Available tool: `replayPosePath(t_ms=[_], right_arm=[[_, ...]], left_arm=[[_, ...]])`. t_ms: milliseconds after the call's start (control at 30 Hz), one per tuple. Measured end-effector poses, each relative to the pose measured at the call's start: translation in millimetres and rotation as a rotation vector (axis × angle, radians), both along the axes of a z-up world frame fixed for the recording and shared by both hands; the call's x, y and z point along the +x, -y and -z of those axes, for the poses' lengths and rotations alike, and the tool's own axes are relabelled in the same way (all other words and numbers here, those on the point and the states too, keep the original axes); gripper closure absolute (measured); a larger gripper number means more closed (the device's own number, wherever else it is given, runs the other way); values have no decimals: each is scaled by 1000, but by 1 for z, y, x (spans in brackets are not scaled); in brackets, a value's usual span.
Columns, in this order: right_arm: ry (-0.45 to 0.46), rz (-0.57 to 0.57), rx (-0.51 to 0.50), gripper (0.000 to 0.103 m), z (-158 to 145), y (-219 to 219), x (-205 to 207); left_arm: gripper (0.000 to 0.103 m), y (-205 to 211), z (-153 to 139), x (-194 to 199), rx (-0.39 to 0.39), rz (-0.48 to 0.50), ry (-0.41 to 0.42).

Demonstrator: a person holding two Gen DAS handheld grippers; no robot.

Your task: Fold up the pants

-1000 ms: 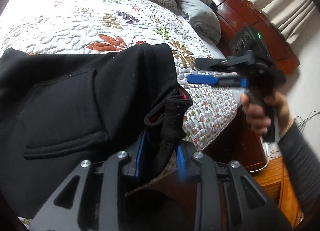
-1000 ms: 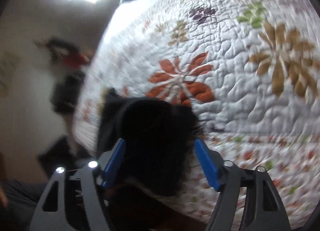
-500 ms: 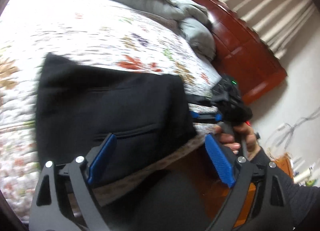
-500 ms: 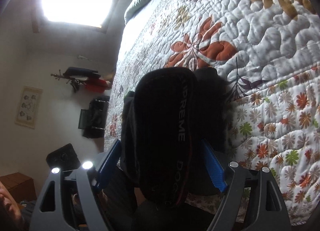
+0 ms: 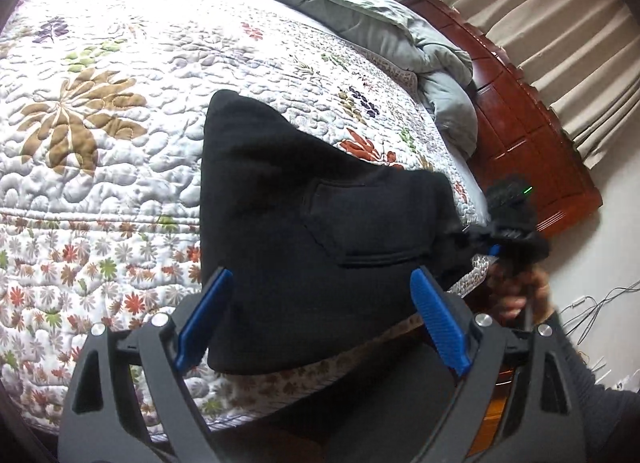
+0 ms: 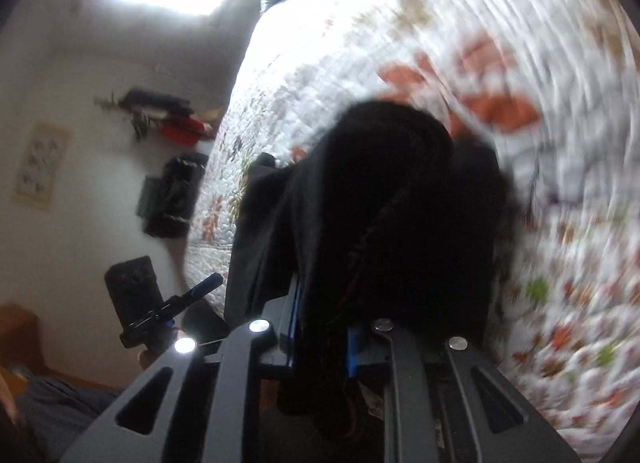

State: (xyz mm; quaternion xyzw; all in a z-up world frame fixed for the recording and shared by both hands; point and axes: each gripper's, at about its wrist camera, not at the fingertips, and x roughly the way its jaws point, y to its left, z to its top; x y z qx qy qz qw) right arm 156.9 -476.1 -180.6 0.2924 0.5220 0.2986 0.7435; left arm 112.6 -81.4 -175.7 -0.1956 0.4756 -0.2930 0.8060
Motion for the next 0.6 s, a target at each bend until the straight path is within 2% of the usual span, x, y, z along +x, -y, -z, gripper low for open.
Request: replayPosePath(t_ms=[100, 167, 200, 267, 300, 400, 567, 600], right_arm=[[28, 29, -62, 86, -16, 18, -2], [-9, 82, -49, 86, -1, 39, -11], [-46, 101, -33, 86, 17, 45, -16], [-68, 109, -12, 85, 36, 43, -25], [-65, 112, 30, 85, 42, 40, -29], [-38, 118, 81, 85, 41, 33, -31], [-50, 106, 62, 84, 39, 26, -16], [-72, 110, 66, 79, 45, 27, -15]], left_arm=[[13, 2, 1, 0, -6, 1, 6], [13, 5, 2, 0, -13, 1, 5], [13, 7, 3, 0, -15, 3, 5], [13, 9, 4, 0, -14, 9, 6], [13, 10, 4, 1, -10, 13, 7], [13, 10, 2, 4, -2, 20, 14], [13, 9, -21, 12, -14, 27, 81], [13, 9, -23, 13, -20, 35, 92]])
